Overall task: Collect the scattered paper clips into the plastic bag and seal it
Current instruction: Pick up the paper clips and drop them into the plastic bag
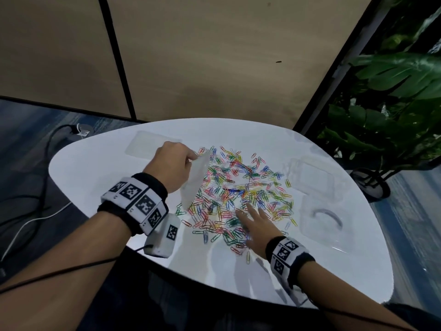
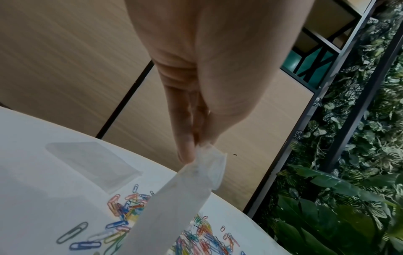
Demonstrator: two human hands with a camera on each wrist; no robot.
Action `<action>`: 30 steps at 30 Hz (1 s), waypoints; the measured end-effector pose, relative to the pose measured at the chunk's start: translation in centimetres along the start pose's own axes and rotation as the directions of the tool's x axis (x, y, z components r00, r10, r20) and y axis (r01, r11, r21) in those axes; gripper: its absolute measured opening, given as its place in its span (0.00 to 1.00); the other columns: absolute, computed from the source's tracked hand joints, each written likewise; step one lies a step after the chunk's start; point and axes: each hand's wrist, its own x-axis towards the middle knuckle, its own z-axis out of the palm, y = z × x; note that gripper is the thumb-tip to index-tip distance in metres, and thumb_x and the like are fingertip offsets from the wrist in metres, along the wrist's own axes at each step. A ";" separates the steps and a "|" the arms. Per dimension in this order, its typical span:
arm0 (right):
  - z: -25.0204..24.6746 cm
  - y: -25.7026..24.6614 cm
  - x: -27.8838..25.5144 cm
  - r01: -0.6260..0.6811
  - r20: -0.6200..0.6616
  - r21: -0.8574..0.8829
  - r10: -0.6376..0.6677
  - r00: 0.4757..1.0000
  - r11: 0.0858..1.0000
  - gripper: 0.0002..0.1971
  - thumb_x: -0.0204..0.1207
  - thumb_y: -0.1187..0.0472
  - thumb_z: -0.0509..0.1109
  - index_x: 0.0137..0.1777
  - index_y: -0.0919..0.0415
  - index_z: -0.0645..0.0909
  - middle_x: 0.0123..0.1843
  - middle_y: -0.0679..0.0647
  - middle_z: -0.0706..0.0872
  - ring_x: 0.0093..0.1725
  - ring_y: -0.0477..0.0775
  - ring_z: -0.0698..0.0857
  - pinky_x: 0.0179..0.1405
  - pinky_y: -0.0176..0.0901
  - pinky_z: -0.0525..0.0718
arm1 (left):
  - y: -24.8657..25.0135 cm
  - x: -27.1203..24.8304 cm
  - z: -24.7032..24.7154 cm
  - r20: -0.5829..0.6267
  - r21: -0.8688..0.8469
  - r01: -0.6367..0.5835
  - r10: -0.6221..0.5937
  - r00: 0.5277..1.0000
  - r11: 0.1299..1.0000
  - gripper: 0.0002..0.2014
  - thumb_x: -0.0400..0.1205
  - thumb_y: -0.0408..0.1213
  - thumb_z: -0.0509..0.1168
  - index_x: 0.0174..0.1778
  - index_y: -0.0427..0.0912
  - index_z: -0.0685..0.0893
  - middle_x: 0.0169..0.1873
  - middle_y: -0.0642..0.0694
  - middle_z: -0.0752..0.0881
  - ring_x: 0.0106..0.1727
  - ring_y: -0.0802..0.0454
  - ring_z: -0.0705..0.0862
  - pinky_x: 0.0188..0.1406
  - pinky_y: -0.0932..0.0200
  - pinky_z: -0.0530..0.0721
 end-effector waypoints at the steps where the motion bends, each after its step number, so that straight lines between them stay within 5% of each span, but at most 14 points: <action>1: 0.1 -0.2 0.7 0.031 -0.007 -0.012 -0.031 0.999 0.999 0.38 0.81 0.62 0.65 0.85 0.42 0.49 0.88 0.53 0.44 0.86 0.67 0.51 0.79 0.60 0.68 | -0.1 0.0 0.0 0.000 0.002 -0.001 0.001 1.000 1.000 0.16 0.84 0.29 0.63 0.61 0.45 0.92 0.50 0.39 0.93 0.52 0.38 0.88 0.58 0.50 0.85; 3: 0.2 -0.7 2.0 0.106 -0.058 -0.033 -0.108 0.993 0.994 0.29 0.82 0.66 0.61 0.81 0.46 0.62 0.84 0.57 0.62 0.78 0.67 0.68 0.70 0.58 0.79 | -0.2 0.1 0.0 0.000 0.001 0.001 -0.001 1.000 1.000 0.15 0.84 0.29 0.62 0.61 0.44 0.92 0.50 0.39 0.93 0.52 0.39 0.88 0.60 0.50 0.85; 6: -0.1 -1.1 3.4 0.141 -0.135 -0.098 -0.154 0.979 0.985 0.16 0.81 0.69 0.63 0.66 0.58 0.80 0.60 0.59 0.82 0.58 0.62 0.84 0.53 0.48 0.83 | -0.2 0.2 0.0 0.013 -0.008 0.011 -0.011 1.000 1.000 0.15 0.85 0.30 0.62 0.63 0.43 0.91 0.56 0.40 0.92 0.56 0.39 0.88 0.64 0.49 0.85; 10: -1.0 -1.0 4.3 0.065 -0.176 -0.022 -0.068 0.982 0.998 0.09 0.82 0.68 0.64 0.50 0.63 0.88 0.48 0.59 0.87 0.46 0.57 0.86 0.48 0.42 0.85 | -0.2 0.4 0.4 0.038 -0.003 0.007 -0.007 0.999 1.000 0.16 0.85 0.31 0.62 0.65 0.43 0.90 0.60 0.41 0.91 0.59 0.40 0.88 0.66 0.50 0.85; 15: -5.3 0.1 3.6 -0.078 -0.258 0.469 0.221 0.941 0.880 0.06 0.76 0.61 0.75 0.50 0.59 0.92 0.42 0.54 0.93 0.40 0.51 0.90 0.48 0.37 0.87 | -0.2 0.8 0.9 0.091 0.006 0.036 -0.036 0.995 0.999 0.17 0.84 0.31 0.63 0.66 0.44 0.89 0.60 0.39 0.90 0.60 0.39 0.87 0.65 0.48 0.86; 17: -7.1 0.2 3.0 -0.059 -0.233 0.703 0.308 0.923 0.709 0.05 0.73 0.63 0.79 0.47 0.59 0.92 0.37 0.53 0.92 0.38 0.50 0.91 0.47 0.40 0.90 | 0.1 0.8 1.1 0.112 0.003 0.046 -0.046 0.993 0.999 0.16 0.83 0.30 0.62 0.63 0.40 0.90 0.59 0.36 0.89 0.60 0.36 0.86 0.63 0.45 0.86; 19: -9.0 -0.4 2.3 0.045 -0.182 0.911 0.303 0.935 0.409 0.03 0.70 0.67 0.80 0.43 0.61 0.92 0.38 0.57 0.93 0.40 0.55 0.93 0.49 0.48 0.91 | 0.4 0.7 1.4 0.128 -0.007 0.050 -0.049 0.991 0.999 0.14 0.82 0.29 0.63 0.60 0.37 0.91 0.57 0.35 0.90 0.59 0.36 0.87 0.61 0.47 0.86; 21: -10.6 -1.8 1.6 0.140 -0.153 0.987 0.230 0.961 0.073 0.04 0.69 0.72 0.79 0.43 0.67 0.90 0.44 0.62 0.93 0.43 0.60 0.92 0.48 0.47 0.91 | 0.7 0.8 1.8 0.133 -0.023 0.053 -0.049 0.990 0.998 0.14 0.83 0.29 0.65 0.60 0.38 0.92 0.55 0.37 0.91 0.56 0.39 0.88 0.60 0.50 0.87; 23: -11.6 -3.6 1.2 0.142 -0.127 0.985 0.145 0.981 -0.099 0.07 0.71 0.74 0.76 0.49 0.73 0.88 0.49 0.64 0.92 0.45 0.59 0.92 0.45 0.40 0.90 | 1.1 0.9 2.1 0.135 -0.035 0.051 -0.045 0.990 0.998 0.13 0.82 0.30 0.66 0.59 0.38 0.92 0.54 0.38 0.92 0.54 0.40 0.89 0.58 0.51 0.88; 27: -11.4 -6.4 1.4 0.092 -0.083 0.992 0.099 0.992 -0.087 0.05 0.73 0.75 0.75 0.47 0.75 0.88 0.44 0.66 0.91 0.42 0.59 0.92 0.46 0.42 0.91 | 2.0 0.8 2.9 0.139 -0.037 0.014 -0.008 0.990 0.999 0.09 0.82 0.30 0.66 0.46 0.40 0.92 0.45 0.39 0.91 0.53 0.39 0.89 0.49 0.56 0.85; 30: -10.8 -7.3 2.1 0.065 -0.074 0.997 0.202 0.977 0.050 0.11 0.74 0.75 0.74 0.33 0.62 0.89 0.38 0.63 0.91 0.41 0.61 0.91 0.52 0.50 0.91 | 2.5 0.7 3.2 0.132 -0.050 0.009 -0.002 0.991 0.999 0.13 0.82 0.30 0.66 0.56 0.44 0.94 0.53 0.42 0.92 0.54 0.43 0.89 0.57 0.54 0.87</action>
